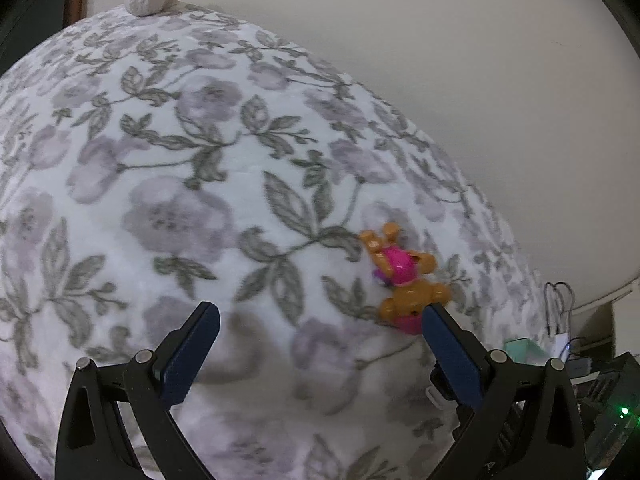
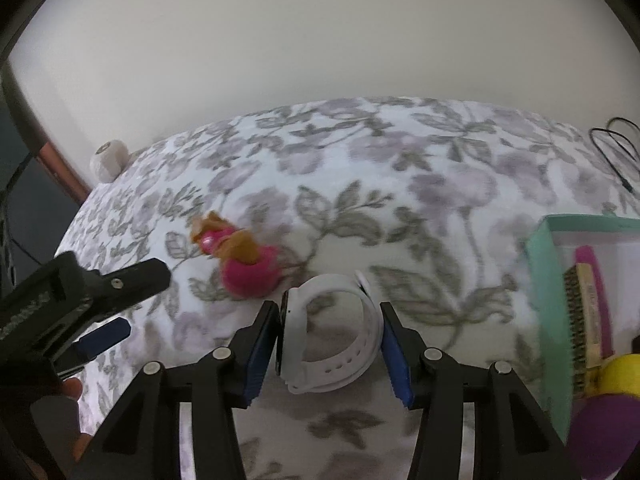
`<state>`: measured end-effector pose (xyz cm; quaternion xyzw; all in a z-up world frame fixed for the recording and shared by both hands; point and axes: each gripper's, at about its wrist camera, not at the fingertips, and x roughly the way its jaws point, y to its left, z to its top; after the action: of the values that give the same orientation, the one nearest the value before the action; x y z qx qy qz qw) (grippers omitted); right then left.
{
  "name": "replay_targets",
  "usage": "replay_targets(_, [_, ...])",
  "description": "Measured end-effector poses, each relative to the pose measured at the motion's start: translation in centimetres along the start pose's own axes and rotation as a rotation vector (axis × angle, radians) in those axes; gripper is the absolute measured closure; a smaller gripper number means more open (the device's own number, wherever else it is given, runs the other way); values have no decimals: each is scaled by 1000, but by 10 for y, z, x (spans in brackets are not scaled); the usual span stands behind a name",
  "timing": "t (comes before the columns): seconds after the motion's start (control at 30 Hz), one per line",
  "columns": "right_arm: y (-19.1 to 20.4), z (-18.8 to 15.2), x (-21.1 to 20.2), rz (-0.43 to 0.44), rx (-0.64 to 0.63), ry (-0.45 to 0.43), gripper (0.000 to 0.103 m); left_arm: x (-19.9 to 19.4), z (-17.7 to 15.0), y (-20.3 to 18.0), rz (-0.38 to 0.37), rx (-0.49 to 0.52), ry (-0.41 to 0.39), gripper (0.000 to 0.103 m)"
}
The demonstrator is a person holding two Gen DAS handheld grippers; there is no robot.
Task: Organize rigid objects
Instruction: 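Grasp the white smartwatch with right gripper while left gripper grasps the orange-pink figurine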
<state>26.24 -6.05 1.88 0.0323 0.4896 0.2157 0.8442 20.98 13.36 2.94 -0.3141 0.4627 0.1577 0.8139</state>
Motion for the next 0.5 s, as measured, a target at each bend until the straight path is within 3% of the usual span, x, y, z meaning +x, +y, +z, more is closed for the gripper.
replay_targets(0.37, [-32,3,-7,-14,68,-7,50,14,-6,-30,-42,41,-38,3])
replay_targets(0.5, [-34,3,-8,-3,70,-5,50,23,-11,-46,-23,92,-44,9])
